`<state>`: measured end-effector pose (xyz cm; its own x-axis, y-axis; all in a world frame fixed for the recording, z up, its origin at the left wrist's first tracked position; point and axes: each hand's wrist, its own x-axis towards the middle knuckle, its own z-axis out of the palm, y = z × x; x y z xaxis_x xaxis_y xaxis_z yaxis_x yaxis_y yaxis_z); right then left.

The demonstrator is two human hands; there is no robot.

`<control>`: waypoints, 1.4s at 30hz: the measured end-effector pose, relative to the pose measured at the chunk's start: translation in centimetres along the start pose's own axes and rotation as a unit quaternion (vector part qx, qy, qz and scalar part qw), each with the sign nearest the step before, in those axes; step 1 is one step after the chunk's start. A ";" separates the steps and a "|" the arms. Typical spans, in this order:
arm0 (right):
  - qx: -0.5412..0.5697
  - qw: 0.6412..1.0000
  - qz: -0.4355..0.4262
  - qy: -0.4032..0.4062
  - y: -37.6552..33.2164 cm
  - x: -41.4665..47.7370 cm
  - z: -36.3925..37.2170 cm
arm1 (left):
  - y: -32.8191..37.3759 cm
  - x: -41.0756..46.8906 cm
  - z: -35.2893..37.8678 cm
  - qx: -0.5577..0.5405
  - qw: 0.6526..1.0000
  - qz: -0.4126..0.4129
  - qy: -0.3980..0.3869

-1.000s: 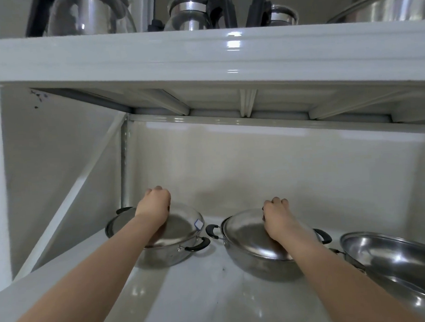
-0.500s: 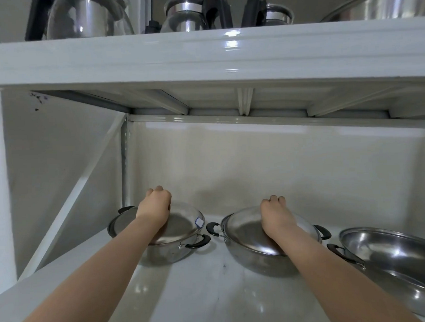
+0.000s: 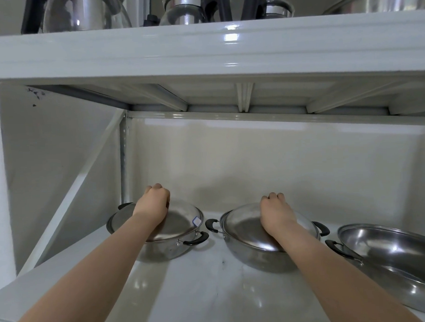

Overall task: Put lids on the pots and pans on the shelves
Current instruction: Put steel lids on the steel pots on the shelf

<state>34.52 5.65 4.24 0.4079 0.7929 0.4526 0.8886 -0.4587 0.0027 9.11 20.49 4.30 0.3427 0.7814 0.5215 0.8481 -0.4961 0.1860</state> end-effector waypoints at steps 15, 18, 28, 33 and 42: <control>-0.016 1.000 0.010 -0.007 -0.3 0.2 0.1 | 1.6 0.1 -1.9 0.034 0.998 -0.049 -0.037; -0.021 1.000 0.009 -0.011 -0.3 0.2 0.2 | 1.9 -0.4 -1.9 0.005 0.996 -0.076 -0.035; 0.052 0.998 0.010 0.027 1.8 -1.5 -1.3 | 10.0 -1.1 -1.6 -0.117 0.990 0.075 0.011; 0.036 0.997 0.061 0.033 5.7 -4.2 -2.6 | 18.5 -2.9 -0.7 -0.202 0.962 0.180 -0.036; -0.022 0.981 0.184 0.050 16.2 -12.3 -6.6 | 31.3 -8.3 2.2 -0.145 0.928 0.314 -0.140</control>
<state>42.55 -14.21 4.61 0.6745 0.5283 0.5157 0.6745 -0.7250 -0.1394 33.70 -0.67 3.93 0.8587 0.3513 0.3732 0.3149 -0.9361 0.1564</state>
